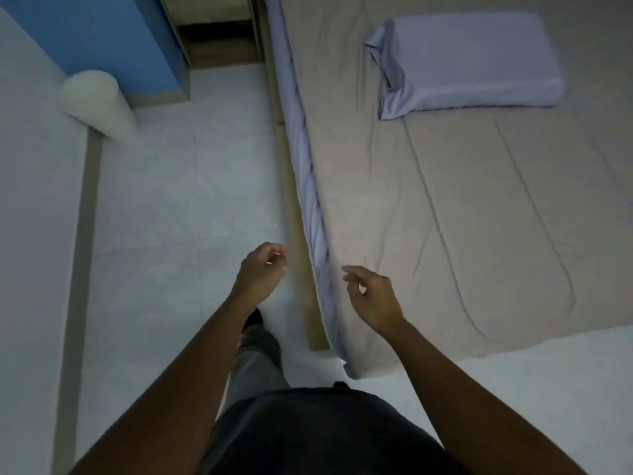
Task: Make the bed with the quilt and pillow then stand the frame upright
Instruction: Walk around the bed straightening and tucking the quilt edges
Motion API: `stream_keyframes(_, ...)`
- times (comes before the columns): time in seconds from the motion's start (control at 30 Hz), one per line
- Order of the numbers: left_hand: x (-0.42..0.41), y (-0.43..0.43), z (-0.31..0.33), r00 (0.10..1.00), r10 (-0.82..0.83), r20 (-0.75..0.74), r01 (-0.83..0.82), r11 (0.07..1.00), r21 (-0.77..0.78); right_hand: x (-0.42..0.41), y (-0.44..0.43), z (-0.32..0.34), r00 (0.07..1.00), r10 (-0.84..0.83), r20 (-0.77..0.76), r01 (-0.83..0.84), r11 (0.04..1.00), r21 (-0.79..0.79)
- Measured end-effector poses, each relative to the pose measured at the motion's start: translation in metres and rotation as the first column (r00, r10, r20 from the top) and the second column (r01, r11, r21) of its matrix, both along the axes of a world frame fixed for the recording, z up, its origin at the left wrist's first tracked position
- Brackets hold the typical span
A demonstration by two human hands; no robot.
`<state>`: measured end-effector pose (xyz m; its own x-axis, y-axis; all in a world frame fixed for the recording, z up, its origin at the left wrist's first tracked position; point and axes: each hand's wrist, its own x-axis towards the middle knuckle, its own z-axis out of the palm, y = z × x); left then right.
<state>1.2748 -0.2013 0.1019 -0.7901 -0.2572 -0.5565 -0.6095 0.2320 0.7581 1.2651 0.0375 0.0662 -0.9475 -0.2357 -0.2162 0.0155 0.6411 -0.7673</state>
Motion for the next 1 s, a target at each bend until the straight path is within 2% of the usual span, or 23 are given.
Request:
stream_keyframes(0.1,-0.03,-0.031,0.013,0.999,0.048,-0.026,-0.046,0.996,0.074,-0.037,-0.058,0.016,0.996,-0.089,-0.003,0.088,0.988,-0.127)
stream_keyframes(0.2,-0.055,-0.07,0.029,0.998,-0.028,-0.053,0.034,0.993,0.111,-0.067,-0.116,0.036,0.978,-0.207,-0.025,0.197,0.954,-0.225)
stream_keyframes(0.3,-0.087,-0.122,0.051,0.984,-0.139,-0.109,0.15,0.984,0.096,-0.097,-0.171,0.055,0.952,-0.307,-0.019,0.287,0.908,-0.306)
stream_keyframes(0.37,-0.113,-0.16,0.065,0.975,-0.155,-0.158,0.169,0.982,0.08,-0.123,-0.206,0.063,0.939,-0.343,-0.009,0.32,0.883,-0.344)
stream_keyframes(0.6,-0.215,-0.276,0.086,0.973,-0.11,-0.203,0.114,0.993,0.007,-0.237,-0.291,0.081,0.958,-0.285,-0.027,0.247,0.87,-0.427)
stream_keyframes(0.87,-0.372,-0.316,0.075,0.98,-0.085,-0.182,0.091,0.996,0.02,-0.389,-0.353,0.067,0.957,-0.29,0.027,0.269,0.843,-0.467)
stream_keyframes(1.0,-0.464,-0.328,0.088,0.976,0.076,-0.203,-0.062,0.995,0.073,-0.485,-0.37,0.074,0.974,-0.225,0.0,0.2,0.864,-0.462)
